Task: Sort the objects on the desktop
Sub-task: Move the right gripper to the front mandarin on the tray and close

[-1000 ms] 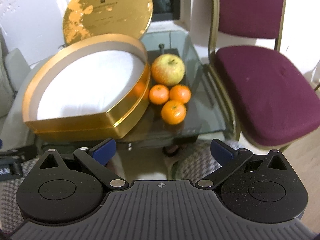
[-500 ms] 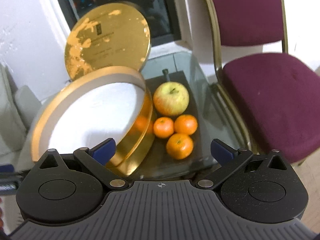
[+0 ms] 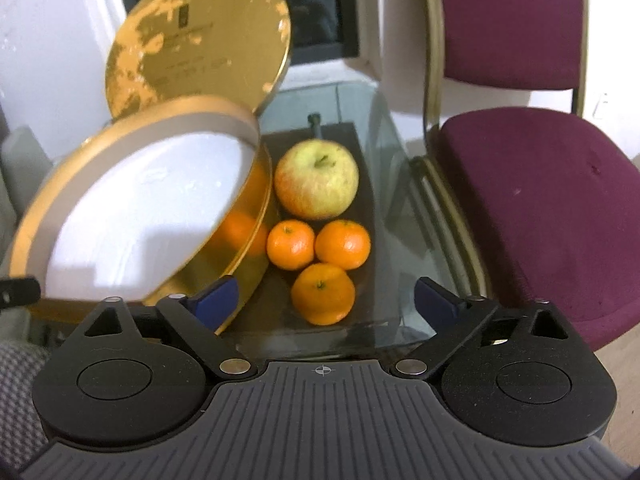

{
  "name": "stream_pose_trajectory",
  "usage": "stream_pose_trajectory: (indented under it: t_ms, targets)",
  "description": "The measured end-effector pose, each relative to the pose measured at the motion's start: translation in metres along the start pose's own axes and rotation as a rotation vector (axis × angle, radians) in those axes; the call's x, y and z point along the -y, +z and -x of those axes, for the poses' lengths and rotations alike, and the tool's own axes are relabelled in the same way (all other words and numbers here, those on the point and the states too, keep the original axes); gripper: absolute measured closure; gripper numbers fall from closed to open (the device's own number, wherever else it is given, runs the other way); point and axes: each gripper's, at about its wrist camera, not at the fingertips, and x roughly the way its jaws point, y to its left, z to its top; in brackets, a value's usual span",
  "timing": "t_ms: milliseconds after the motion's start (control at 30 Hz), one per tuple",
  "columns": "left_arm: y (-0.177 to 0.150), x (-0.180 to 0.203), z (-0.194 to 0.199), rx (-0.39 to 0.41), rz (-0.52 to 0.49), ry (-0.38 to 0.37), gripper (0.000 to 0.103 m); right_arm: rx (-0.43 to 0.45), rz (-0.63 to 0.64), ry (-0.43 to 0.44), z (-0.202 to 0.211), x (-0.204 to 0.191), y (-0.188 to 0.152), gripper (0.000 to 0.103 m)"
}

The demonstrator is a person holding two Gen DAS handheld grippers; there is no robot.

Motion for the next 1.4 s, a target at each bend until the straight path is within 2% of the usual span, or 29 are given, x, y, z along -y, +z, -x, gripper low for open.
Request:
stream_pose_trajectory:
  t_ms: [100, 167, 300, 433, 600, 900, 1167, 1400]
  targets:
    - [0.001, 0.001, -0.004, 0.009, -0.007, 0.014, 0.003, -0.035, 0.005, -0.006, -0.012, 0.0, 0.0, 0.008]
    - [0.002, 0.001, -0.008, 0.006, -0.002, 0.015, 0.003, -0.059, 0.001, 0.0, -0.019, 0.001, 0.001, 0.014]
    - [0.003, 0.002, -0.013, -0.002, -0.002, 0.016, 0.003, -0.091, -0.01, -0.008, -0.032, 0.001, 0.001, 0.015]
    - [0.004, 0.005, -0.016, -0.007, -0.007, 0.026, 0.003, -0.112, -0.009, -0.021, -0.043, 0.0, 0.002, 0.021]
    - [0.004, 0.006, -0.02, -0.024, -0.014, 0.054, 0.002, -0.152, -0.058, -0.011, -0.057, 0.003, 0.006, 0.026]
    - [0.004, -0.001, -0.027, -0.063, 0.009, 0.069, 0.002, -0.176, -0.071, -0.036, -0.071, -0.001, 0.008, 0.034]
    - [0.003, -0.002, -0.03, -0.079, 0.01, 0.065, 0.002, -0.191, -0.069, -0.035, -0.077, -0.006, 0.009, 0.05]
    - [-0.002, -0.007, -0.024, -0.079, 0.014, 0.06, 0.002, -0.187, -0.053, -0.068, -0.077, -0.013, 0.009, 0.054]
